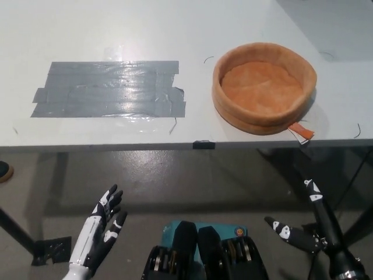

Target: An emotional support dumpling is kept in a soft plate infront in the middle of the desk infront of the robot. The robot extends its right arm to pick up the dumpling and hands it to a person

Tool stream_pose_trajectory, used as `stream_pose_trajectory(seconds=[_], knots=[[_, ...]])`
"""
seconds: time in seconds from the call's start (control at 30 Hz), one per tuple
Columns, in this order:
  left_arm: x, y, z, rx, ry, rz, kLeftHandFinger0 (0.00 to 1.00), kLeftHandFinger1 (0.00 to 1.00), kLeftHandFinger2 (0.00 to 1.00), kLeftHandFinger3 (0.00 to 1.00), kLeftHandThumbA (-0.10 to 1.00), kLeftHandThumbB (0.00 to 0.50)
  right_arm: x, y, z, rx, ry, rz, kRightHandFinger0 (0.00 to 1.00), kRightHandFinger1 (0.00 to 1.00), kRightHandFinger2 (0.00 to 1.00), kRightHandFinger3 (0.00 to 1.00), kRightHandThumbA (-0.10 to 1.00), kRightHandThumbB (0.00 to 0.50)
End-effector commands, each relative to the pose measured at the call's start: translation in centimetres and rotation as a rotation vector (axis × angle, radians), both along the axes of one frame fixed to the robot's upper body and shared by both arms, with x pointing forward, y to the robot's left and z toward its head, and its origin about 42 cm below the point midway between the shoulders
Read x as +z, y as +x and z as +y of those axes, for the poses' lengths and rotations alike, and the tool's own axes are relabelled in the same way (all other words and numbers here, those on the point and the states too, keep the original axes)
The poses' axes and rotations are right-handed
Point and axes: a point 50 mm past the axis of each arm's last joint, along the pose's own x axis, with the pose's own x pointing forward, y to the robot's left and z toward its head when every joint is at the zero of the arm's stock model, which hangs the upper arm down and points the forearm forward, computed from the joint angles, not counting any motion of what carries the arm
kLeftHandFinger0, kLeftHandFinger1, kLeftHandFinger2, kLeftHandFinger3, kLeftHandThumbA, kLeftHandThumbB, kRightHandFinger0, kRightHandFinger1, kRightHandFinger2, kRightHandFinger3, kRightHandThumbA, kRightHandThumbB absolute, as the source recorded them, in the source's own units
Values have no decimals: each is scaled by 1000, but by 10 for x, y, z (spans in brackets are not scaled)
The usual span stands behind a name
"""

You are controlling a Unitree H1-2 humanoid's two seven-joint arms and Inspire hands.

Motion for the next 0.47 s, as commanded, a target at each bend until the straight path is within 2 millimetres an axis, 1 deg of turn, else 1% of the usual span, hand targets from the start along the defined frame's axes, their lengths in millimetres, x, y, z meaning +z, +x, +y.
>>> stream_pose_trajectory(seconds=[0.0, 0.07, 0.13, 0.17, 0.2, 0.3, 0.33, 0.43], knots=[[8, -8, -4, -24, 22, -53, 1000, 1000, 1000, 1000, 825, 353, 3, -10, -4, 3, -3, -75, 1000, 1000, 1000, 1000, 831, 342], [4, -15, -4, -29, 20, -40, 1000, 1000, 1000, 1000, 817, 343, -2, -19, -5, 2, 2, -70, 1000, 1000, 1000, 1000, 802, 332], [3, -19, -5, -32, 13, -32, 1000, 1000, 1000, 1000, 805, 337, -4, -24, -6, 9, 12, -67, 1000, 1000, 1000, 1000, 782, 324], [3, -18, -7, -33, 10, -40, 1000, 1000, 1000, 1000, 804, 333, -3, -24, -8, 9, 12, -67, 1000, 1000, 1000, 1000, 770, 327], [5, -14, -8, -27, 1, -50, 1000, 1000, 1000, 1000, 801, 338, 0, -22, -11, 11, 3, -65, 1000, 1000, 1000, 1000, 783, 330], [6, -13, -7, -17, -5, -58, 1000, 1000, 1000, 1000, 804, 337, 1, -20, -12, 18, -1, -61, 1000, 1000, 1000, 1000, 807, 328], [6, -11, -4, -9, -3, -64, 1000, 1000, 1000, 1000, 811, 342, 2, -18, -11, 20, 6, -60, 1000, 1000, 1000, 1000, 813, 338], [8, -8, -1, -4, 2, -72, 1000, 1000, 1000, 1000, 811, 340, 2, -14, -9, 21, 21, -66, 1000, 1000, 1000, 1000, 801, 339]])
